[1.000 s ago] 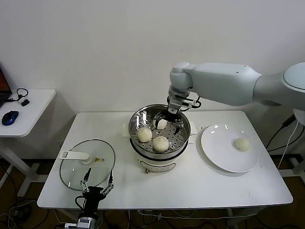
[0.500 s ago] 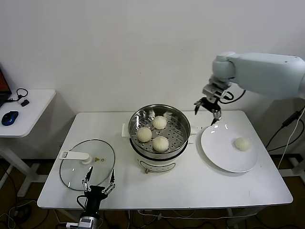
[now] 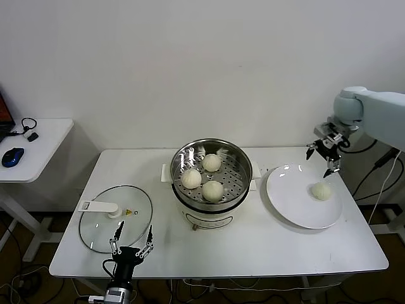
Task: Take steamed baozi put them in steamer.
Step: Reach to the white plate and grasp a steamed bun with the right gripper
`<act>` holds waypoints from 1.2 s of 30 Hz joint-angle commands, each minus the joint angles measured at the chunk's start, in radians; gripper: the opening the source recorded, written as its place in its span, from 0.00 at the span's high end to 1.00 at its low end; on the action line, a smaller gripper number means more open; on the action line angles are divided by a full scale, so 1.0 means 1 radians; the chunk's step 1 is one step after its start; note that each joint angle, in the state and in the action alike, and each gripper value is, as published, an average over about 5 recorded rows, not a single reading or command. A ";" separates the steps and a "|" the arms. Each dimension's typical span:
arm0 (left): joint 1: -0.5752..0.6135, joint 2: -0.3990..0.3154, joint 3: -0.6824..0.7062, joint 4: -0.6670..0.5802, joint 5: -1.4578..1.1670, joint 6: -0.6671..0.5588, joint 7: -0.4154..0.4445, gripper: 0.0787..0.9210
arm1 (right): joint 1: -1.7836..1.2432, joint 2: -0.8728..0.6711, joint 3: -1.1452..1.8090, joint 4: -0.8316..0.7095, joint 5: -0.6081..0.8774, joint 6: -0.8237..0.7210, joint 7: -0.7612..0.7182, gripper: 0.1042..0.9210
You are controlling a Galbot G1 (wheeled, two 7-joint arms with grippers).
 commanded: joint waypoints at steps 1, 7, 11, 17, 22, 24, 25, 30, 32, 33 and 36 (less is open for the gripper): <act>0.004 -0.025 -0.004 0.003 0.002 -0.004 -0.001 0.12 | -0.245 -0.061 0.234 -0.170 -0.143 0.006 0.007 0.12; 0.010 -0.025 -0.010 0.005 0.002 -0.006 -0.002 0.12 | -0.356 -0.025 0.370 -0.265 -0.213 0.021 0.019 0.12; 0.010 -0.026 -0.014 0.008 0.002 -0.006 -0.002 0.12 | -0.417 -0.006 0.446 -0.329 -0.273 0.029 0.033 0.12; 0.008 -0.025 -0.017 0.012 0.002 -0.006 -0.002 0.12 | -0.486 0.022 0.533 -0.400 -0.332 0.045 0.041 0.12; 0.006 -0.025 -0.018 0.018 0.002 -0.007 -0.003 0.12 | -0.520 0.037 0.570 -0.425 -0.341 0.051 0.043 0.12; 0.005 -0.025 -0.019 0.020 0.002 -0.008 -0.003 0.12 | -0.535 0.044 0.592 -0.437 -0.365 0.058 0.049 0.12; 0.005 -0.024 -0.020 0.021 0.002 -0.009 -0.003 0.12 | -0.543 0.048 0.606 -0.444 -0.382 0.063 0.052 0.12; 0.003 -0.023 -0.024 0.025 0.004 -0.011 -0.003 0.12 | -0.573 0.069 0.665 -0.483 -0.444 0.091 0.067 0.12; 0.003 -0.023 -0.025 0.026 0.007 -0.012 -0.004 0.12 | -0.578 0.074 0.671 -0.491 -0.446 0.094 0.070 0.12; 0.003 -0.023 -0.026 0.026 0.007 -0.013 -0.004 0.12 | -0.580 0.077 0.675 -0.495 -0.447 0.095 0.072 0.12; 0.003 -0.023 -0.026 0.026 0.008 -0.013 -0.004 0.12 | -0.589 0.085 0.688 -0.504 -0.454 0.099 0.075 0.12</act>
